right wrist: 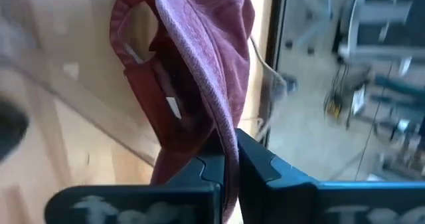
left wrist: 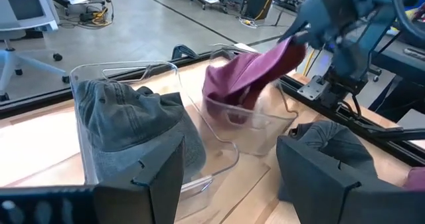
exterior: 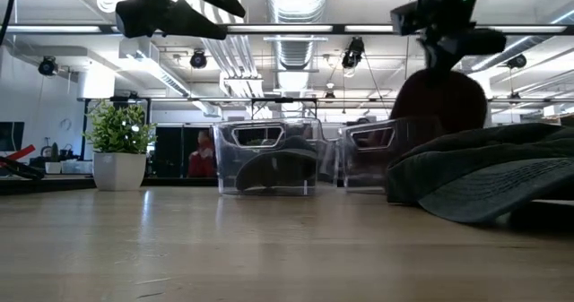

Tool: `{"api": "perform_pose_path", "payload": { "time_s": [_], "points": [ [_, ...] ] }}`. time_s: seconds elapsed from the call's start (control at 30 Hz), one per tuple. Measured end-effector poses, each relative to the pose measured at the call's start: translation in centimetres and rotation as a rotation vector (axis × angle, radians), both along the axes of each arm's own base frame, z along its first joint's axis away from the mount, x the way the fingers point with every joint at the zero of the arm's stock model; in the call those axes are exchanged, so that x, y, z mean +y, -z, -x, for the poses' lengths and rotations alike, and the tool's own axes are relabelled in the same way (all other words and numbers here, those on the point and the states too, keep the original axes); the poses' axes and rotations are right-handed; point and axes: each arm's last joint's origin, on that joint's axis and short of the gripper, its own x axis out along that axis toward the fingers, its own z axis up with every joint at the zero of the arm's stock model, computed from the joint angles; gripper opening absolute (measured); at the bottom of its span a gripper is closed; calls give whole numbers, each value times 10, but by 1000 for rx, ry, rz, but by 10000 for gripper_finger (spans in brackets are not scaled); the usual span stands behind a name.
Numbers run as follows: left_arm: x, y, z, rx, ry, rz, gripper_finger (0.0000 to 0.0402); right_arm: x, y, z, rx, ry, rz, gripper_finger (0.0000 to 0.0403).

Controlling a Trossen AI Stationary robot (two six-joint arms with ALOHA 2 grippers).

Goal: Pick & Place hat
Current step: Put the red cap into the right transparent bin

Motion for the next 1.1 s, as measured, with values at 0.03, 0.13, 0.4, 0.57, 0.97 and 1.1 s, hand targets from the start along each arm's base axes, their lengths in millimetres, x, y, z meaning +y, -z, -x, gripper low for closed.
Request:
{"api": "perform_pose_path", "payload": {
  "time_s": [0.03,0.13,0.4,0.57,0.97,1.1],
  "points": [
    [0,0,0,3,1,-4,231,0,-6,3,12,23,1,12],
    [0,0,0,14,6,-19,231,0,-22,10,39,86,9,11],
    [0,0,0,47,24,-57,231,-3,-60,0,-159,148,91,10],
    [1,4,2,120,35,-107,231,-19,-66,-11,-214,292,-116,10],
    [4,16,9,276,60,-151,231,-83,19,-54,41,641,-170,11],
    [4,18,10,298,88,-141,231,-96,52,-66,143,687,-141,12]
  ]
}}
